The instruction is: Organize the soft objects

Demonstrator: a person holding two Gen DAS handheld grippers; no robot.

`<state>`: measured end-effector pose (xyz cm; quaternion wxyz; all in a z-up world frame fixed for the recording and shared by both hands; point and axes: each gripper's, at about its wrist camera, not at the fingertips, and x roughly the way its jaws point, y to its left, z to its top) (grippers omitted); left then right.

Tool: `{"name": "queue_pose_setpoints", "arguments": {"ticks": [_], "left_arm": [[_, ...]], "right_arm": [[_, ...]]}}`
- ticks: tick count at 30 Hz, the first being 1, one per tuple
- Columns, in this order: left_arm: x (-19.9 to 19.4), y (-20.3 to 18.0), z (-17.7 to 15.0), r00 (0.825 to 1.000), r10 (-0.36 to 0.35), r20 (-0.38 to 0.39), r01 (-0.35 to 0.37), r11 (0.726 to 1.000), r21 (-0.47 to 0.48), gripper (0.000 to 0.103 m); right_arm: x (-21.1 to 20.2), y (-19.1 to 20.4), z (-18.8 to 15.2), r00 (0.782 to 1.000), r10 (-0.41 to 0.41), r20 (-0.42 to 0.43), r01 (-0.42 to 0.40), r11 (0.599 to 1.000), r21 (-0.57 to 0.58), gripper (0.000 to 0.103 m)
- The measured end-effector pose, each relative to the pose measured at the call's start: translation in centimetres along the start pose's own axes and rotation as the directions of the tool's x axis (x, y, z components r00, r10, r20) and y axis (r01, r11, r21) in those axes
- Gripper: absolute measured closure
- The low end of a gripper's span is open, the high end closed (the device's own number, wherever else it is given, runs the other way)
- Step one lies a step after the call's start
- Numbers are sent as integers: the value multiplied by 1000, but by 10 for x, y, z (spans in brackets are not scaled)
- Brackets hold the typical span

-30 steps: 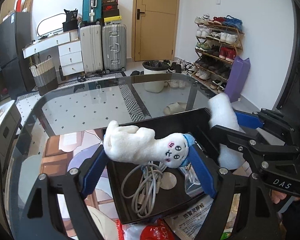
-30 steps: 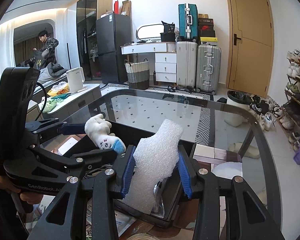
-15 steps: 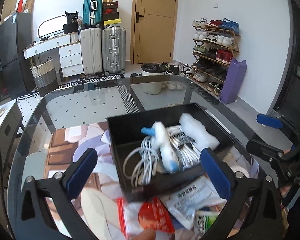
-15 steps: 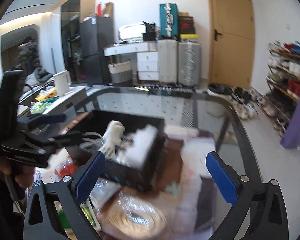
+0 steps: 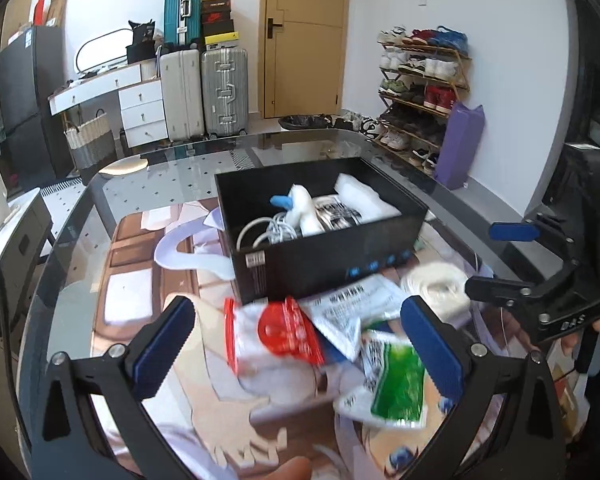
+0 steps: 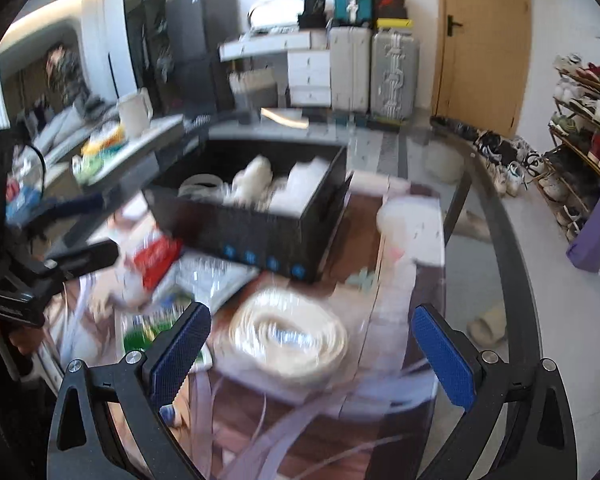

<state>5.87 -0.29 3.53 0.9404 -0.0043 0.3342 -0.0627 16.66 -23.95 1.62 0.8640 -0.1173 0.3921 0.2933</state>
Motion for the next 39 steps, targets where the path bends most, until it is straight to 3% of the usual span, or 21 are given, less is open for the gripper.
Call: {"name": "queue_pose_setpoints", "arguments": {"ticks": [11, 18, 28, 39], "left_arm": [[1, -2, -14, 999, 17, -38, -16, 1000, 21, 0], [9, -4, -21, 998, -2, -68, 4, 1000, 24, 0], [14, -17, -28, 995, -19, -100, 27, 996, 82, 0], [19, -18, -29, 993, -20, -119, 30, 996, 81, 0]], "right_arm": [[15, 4, -11, 998, 22, -62, -24, 999, -21, 1], [28, -5, -14, 996, 42, -84, -40, 999, 26, 1], [43, 14, -9, 995, 57, -84, -55, 998, 21, 1], [61, 21, -4, 993, 8, -116, -4, 999, 33, 1]]}}
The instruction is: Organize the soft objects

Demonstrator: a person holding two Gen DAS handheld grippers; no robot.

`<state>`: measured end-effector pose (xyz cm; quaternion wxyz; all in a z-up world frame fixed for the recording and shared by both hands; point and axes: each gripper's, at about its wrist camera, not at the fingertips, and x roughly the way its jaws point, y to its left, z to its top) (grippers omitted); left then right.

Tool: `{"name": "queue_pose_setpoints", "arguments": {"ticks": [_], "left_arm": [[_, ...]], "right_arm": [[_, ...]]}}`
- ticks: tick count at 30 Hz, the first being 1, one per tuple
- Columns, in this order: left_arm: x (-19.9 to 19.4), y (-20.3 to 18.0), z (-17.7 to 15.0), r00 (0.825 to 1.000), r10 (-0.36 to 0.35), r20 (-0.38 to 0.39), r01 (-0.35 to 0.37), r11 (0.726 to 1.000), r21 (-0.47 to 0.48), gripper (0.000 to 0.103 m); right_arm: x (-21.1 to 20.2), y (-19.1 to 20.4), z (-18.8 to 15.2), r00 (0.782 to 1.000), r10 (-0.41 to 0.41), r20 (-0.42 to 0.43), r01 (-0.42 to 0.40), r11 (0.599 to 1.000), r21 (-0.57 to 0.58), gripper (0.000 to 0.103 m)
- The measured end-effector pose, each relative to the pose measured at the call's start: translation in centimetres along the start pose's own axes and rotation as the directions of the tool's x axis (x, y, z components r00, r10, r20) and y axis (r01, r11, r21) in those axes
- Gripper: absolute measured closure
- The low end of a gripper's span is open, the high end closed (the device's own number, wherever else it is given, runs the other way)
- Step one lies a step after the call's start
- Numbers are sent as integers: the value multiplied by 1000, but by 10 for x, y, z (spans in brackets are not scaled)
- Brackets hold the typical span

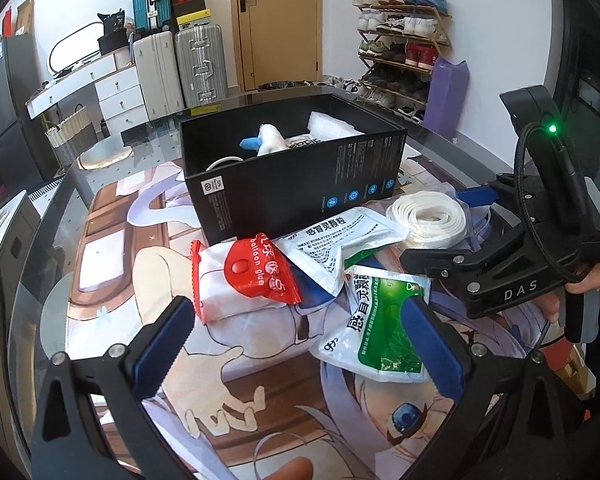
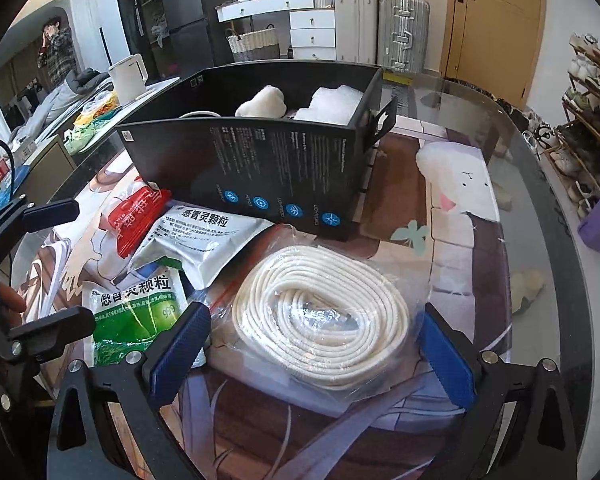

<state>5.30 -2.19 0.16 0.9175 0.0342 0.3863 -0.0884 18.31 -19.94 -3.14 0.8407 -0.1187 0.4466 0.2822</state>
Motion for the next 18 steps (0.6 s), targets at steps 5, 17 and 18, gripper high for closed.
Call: {"name": "queue_pose_setpoints", "arguments": {"ticks": [5, 17, 18], "left_arm": [[2, 1, -1, 1000, -1, -5, 1, 1000, -1, 0], [1, -1, -2, 1000, -6, -9, 6, 1000, 3, 0], [1, -1, -1, 1000, -8, -9, 8, 1000, 5, 0]], "right_arm": [[2, -3, -1, 1000, -9, 7, 9, 1000, 2, 1], [-3, -1, -5, 1000, -15, 21, 15, 999, -44, 27], [-4, -1, -6, 1000, -11, 21, 12, 999, -51, 31]]}}
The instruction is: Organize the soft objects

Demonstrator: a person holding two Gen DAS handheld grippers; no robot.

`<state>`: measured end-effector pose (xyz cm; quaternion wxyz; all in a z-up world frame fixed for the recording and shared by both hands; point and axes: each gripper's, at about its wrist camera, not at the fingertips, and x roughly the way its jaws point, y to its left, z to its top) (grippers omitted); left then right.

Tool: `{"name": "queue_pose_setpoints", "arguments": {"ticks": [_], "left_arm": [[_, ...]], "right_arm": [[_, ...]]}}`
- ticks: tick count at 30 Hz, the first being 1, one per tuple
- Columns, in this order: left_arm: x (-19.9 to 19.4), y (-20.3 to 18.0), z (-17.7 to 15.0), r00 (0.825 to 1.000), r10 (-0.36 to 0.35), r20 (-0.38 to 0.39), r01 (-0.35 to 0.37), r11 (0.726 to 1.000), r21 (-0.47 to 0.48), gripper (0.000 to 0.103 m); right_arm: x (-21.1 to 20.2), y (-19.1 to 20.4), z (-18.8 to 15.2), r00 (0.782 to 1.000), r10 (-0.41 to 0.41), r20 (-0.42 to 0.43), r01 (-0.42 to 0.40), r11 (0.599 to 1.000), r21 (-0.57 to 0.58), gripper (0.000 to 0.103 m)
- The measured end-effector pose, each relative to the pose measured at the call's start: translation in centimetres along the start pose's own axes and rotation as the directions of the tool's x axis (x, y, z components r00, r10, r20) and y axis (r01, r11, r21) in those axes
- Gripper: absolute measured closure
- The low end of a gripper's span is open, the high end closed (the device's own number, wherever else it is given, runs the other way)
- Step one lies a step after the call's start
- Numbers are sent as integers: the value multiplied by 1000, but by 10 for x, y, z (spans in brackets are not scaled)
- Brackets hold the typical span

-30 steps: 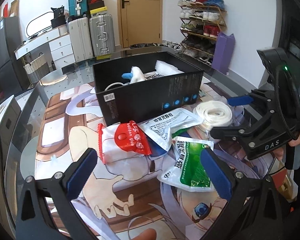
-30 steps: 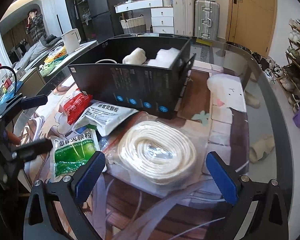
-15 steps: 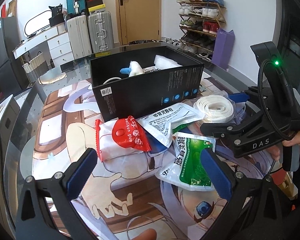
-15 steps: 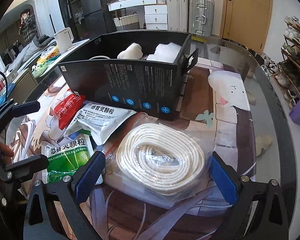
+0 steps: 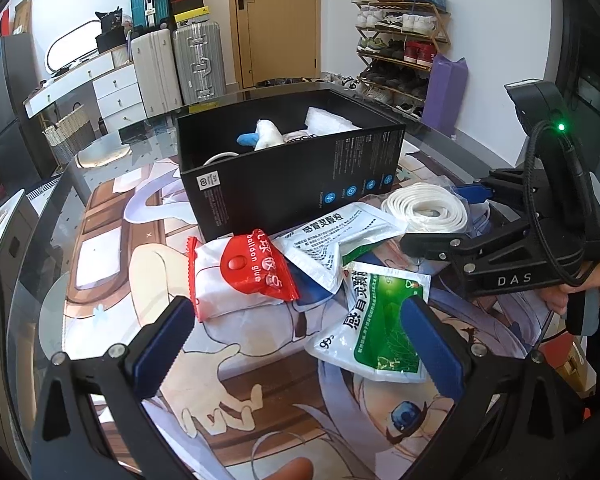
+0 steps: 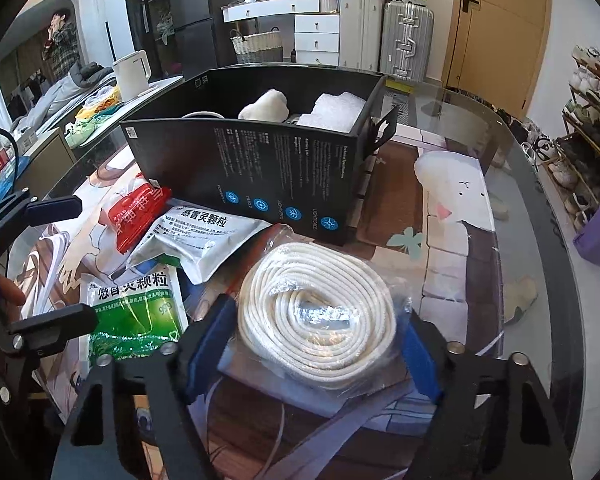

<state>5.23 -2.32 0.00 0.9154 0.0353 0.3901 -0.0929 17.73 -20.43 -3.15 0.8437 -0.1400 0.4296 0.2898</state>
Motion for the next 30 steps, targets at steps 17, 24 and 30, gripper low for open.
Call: {"name": "queue_pose_setpoints", "arguments": {"ticks": [17, 24, 30], "left_arm": [[1, -15, -3, 998, -67, -23, 68, 997, 46, 0], [7, -37, -9, 997, -52, -50, 57, 991, 122, 0], [13, -51, -13, 995, -72, -74, 84, 980, 179, 1]], "right_arm": [[-33, -16, -8, 996, 78, 43, -78, 997, -4, 42], [-44, -19, -7, 994, 83, 64, -83, 997, -12, 42], [-47, -24, -9, 994, 80, 73, -79, 997, -8, 42]]}}
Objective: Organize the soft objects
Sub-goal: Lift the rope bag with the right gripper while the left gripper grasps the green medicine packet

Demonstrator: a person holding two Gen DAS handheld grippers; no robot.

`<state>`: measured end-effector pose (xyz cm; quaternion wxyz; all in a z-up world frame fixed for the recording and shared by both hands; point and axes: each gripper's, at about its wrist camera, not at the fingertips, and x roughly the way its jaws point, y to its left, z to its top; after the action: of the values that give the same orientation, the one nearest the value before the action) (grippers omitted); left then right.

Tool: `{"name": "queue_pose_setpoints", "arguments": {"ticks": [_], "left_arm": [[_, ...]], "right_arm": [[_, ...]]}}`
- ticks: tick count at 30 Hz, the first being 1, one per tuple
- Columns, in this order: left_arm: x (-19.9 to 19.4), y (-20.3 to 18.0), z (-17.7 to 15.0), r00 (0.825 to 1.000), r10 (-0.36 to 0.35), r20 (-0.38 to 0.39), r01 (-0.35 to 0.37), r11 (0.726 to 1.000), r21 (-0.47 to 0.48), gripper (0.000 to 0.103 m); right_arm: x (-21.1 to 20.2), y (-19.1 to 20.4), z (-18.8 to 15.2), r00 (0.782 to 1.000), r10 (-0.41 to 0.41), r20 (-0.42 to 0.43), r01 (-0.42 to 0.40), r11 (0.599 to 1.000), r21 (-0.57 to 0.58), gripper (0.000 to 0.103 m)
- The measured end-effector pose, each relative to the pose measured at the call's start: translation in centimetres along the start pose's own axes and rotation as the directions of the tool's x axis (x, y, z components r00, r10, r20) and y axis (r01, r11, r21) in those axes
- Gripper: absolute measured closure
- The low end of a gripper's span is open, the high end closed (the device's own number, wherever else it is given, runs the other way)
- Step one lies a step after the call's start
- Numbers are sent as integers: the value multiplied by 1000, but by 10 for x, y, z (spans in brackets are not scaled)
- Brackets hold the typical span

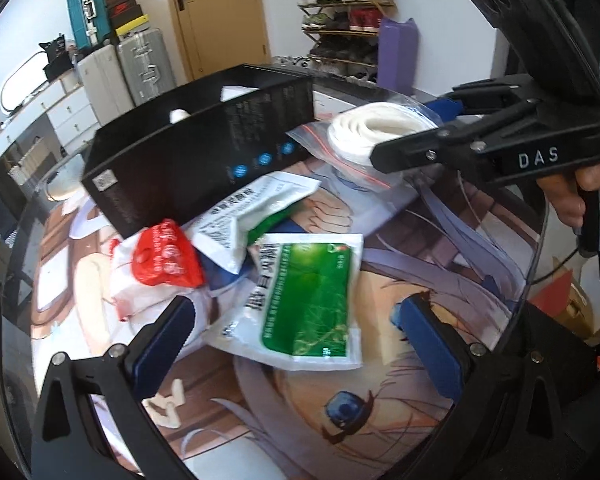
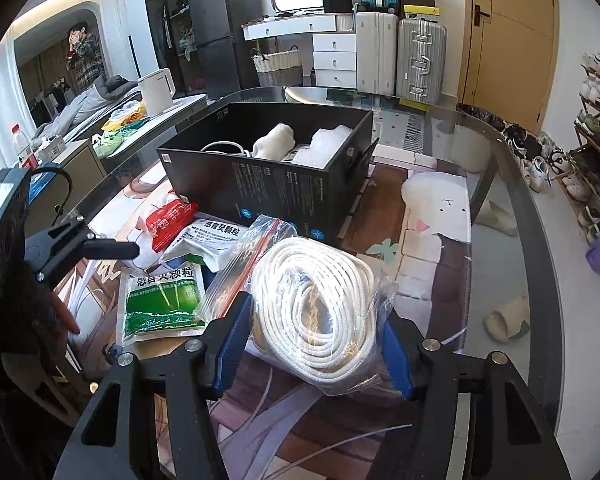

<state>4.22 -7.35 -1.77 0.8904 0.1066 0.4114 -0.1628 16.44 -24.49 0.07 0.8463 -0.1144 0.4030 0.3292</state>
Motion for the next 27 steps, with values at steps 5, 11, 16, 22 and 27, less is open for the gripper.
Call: {"name": "queue_pose_setpoints", "arguments": {"ticks": [5, 11, 16, 22, 27], "left_arm": [[2, 3, 3, 999, -43, 3, 43, 998, -40, 13], [0, 7, 4, 999, -47, 23, 48, 997, -67, 41], [-5, 15, 4, 997, -61, 41, 64, 994, -91, 49], [-9, 21, 2, 996, -76, 53, 81, 992, -102, 54], [-13, 25, 1, 995, -80, 56, 85, 991, -102, 57]], "right_arm": [[-1, -1, 0, 1000, -3, 3, 3, 1000, -1, 42], [-4, -3, -2, 1000, -2, 5, 2, 1000, -4, 42], [-3, -2, -1, 1000, 3, 10, -3, 1000, -8, 42], [-9, -4, 0, 1000, -4, 22, 4, 1000, -3, 42], [-15, -5, 1, 999, -1, 36, 1, 1000, -6, 42]]}}
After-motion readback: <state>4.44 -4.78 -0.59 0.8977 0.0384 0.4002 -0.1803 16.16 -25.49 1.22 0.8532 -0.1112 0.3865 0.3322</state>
